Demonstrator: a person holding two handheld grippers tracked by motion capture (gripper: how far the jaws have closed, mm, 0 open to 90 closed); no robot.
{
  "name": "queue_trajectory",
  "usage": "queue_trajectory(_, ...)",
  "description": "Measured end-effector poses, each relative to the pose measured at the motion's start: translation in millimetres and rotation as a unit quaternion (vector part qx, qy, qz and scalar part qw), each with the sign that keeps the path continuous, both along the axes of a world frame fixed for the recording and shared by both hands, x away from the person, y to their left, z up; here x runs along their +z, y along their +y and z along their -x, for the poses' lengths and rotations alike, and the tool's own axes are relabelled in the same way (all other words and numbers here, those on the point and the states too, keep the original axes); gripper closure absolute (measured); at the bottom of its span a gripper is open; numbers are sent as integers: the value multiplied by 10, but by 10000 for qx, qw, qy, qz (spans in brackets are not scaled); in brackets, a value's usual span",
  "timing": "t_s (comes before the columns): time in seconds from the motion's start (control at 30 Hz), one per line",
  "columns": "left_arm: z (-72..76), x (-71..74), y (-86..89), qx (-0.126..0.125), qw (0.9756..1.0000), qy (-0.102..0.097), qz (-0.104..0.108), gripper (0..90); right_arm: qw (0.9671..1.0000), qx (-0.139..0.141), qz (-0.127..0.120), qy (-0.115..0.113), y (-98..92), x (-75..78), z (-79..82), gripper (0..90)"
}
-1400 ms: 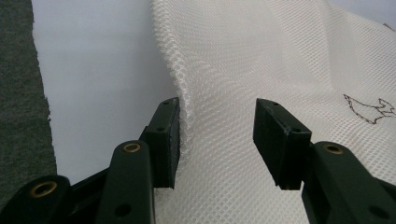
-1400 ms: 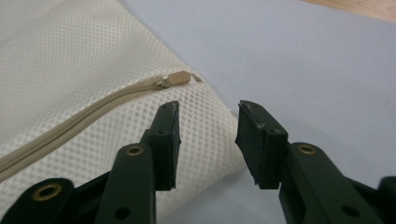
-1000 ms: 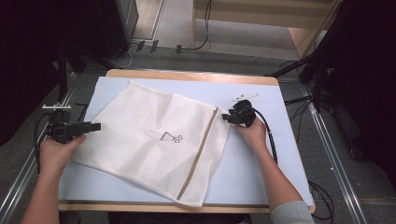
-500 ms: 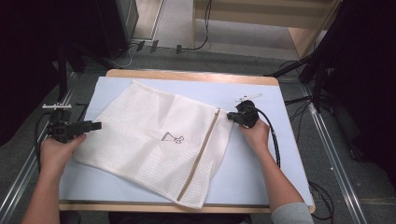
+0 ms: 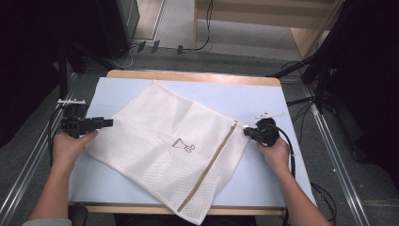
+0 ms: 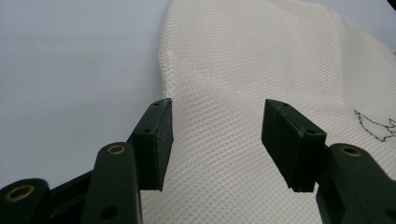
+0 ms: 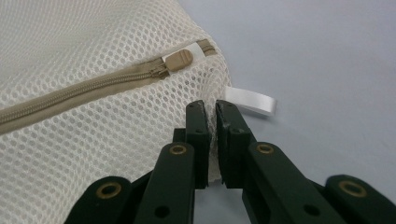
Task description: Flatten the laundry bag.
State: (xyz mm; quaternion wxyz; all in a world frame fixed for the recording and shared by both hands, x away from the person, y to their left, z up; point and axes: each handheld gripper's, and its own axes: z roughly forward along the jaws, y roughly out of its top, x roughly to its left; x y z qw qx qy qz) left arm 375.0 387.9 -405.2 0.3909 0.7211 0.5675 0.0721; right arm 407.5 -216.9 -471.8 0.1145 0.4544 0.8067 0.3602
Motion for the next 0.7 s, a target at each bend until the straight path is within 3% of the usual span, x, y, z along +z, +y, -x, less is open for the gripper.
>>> queue_trajectory(0.17,-101,-8,-108,-154,9999,25,-9,444,10000,70,28,-19,-83,-5,184,854)
queue_trajectory(0.37,-192,-14,-201,-255,9997,16,-38,445,9999,99,-46,129,-163,2,421,850)
queue_trajectory(0.5,-217,-16,-236,-287,9996,26,-47,445,9994,286,40,203,-175,30,542,816)
queue_trajectory(0.7,-198,-5,-218,-259,9996,36,-52,447,9997,98,-167,-153,-228,185,486,690)
